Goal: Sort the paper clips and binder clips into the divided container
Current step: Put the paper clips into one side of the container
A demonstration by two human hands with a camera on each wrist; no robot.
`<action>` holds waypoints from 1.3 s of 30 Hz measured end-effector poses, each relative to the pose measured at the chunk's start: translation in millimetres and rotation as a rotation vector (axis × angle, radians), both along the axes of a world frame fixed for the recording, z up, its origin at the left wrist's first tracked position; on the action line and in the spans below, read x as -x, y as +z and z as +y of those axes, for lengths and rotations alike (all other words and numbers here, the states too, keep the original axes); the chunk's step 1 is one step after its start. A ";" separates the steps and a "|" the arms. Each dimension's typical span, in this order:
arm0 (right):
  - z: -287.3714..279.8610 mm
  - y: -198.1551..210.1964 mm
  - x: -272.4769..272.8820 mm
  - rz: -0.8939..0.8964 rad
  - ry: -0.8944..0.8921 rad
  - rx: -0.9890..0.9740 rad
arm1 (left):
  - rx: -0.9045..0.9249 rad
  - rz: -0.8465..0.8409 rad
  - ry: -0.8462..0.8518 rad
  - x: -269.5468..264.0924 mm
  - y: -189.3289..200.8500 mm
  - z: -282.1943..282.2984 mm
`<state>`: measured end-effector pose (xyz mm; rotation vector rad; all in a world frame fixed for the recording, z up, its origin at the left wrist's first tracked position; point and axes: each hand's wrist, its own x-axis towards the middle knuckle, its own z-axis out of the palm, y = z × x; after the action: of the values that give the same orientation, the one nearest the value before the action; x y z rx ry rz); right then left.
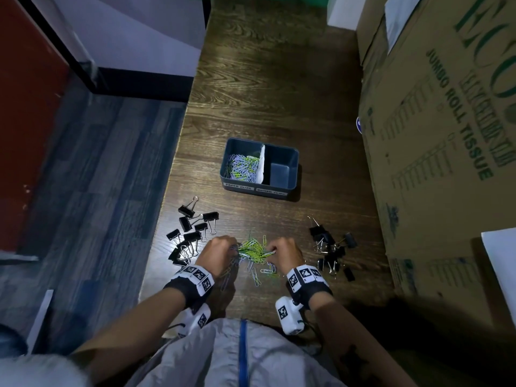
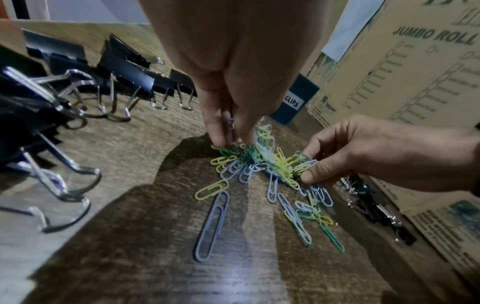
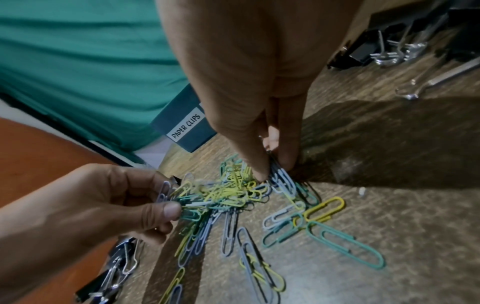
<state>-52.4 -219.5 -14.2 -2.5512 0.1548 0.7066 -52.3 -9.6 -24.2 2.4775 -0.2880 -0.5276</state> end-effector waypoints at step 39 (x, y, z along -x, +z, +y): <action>29.6 110.7 -142.5 -0.471 -0.015 -0.187 | -0.283 0.098 -0.209 -23.3 4.2 -24.0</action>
<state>90.0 -189.9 96.5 -2.4542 -0.0488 0.0942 -29.1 -33.6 -20.0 2.6982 -0.4646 -0.8242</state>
